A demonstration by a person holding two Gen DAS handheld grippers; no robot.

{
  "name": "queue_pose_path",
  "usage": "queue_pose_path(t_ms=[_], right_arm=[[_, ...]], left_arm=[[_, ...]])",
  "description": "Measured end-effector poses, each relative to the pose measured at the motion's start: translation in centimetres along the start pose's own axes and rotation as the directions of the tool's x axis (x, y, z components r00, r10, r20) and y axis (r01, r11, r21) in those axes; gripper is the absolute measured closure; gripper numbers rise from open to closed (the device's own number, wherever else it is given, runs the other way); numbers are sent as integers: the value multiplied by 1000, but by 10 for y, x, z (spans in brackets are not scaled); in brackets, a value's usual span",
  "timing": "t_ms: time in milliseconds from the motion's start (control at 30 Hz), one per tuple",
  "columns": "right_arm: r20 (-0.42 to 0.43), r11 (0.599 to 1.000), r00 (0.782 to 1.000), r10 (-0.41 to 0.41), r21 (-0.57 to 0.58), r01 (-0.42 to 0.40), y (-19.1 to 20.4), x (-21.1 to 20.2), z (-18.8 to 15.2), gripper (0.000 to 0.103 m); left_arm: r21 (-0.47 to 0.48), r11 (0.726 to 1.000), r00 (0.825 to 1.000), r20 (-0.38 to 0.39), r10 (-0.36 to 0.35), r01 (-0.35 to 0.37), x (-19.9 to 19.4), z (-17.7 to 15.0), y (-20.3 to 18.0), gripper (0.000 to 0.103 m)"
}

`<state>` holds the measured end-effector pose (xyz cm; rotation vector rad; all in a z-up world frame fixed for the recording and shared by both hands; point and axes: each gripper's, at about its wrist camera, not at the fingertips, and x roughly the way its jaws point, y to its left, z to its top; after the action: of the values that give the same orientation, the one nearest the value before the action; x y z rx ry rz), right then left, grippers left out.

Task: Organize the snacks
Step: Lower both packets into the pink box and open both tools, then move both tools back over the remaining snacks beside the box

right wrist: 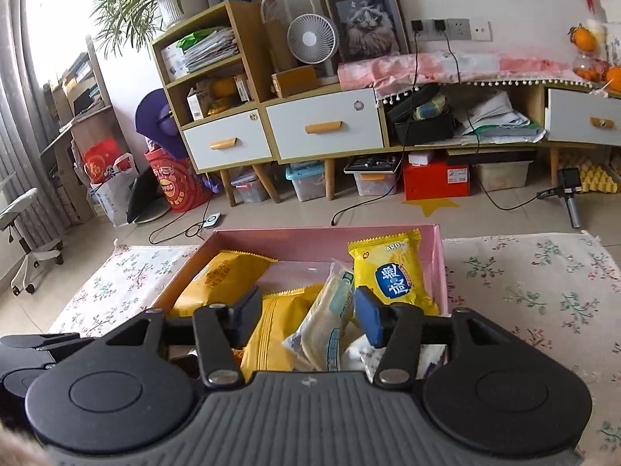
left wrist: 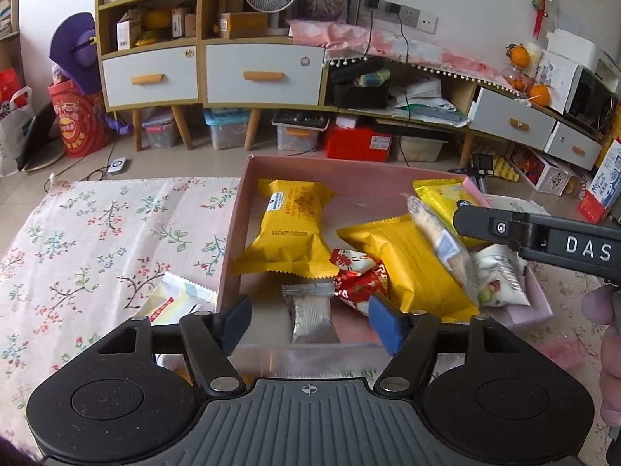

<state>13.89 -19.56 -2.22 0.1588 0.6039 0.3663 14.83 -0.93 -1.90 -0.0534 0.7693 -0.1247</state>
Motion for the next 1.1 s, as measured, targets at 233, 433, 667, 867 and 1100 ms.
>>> queue_pose_path(t_ms=[233, 433, 667, 867, 1100], right_arm=[[-12, 999, 999, -29, -39, 29, 10, -18, -3, 37], [-18, 997, 998, -55, -61, 54, 14, -34, -7, 25], [-29, 994, 996, -81, -71, 79, 19, -49, -15, 8], [-43, 992, 995, -91, -96, 87, 26, -57, -30, 0], [-56, 984, 989, -136, -127, 129, 30, -59, -51, 0]], left_arm=[[6, 1000, 1000, 1, -4, 4, -26, -4, 0, 24], [10, 1000, 1000, -4, 2, -2, -45, -13, 7, 15], [10, 1000, 1000, -23, 6, -6, -62, -29, 16, 9], [34, 999, 999, -38, 7, -6, -70, -47, 21, 6], [129, 992, 998, -62, 8, 0, -66, -70, 24, 6]])
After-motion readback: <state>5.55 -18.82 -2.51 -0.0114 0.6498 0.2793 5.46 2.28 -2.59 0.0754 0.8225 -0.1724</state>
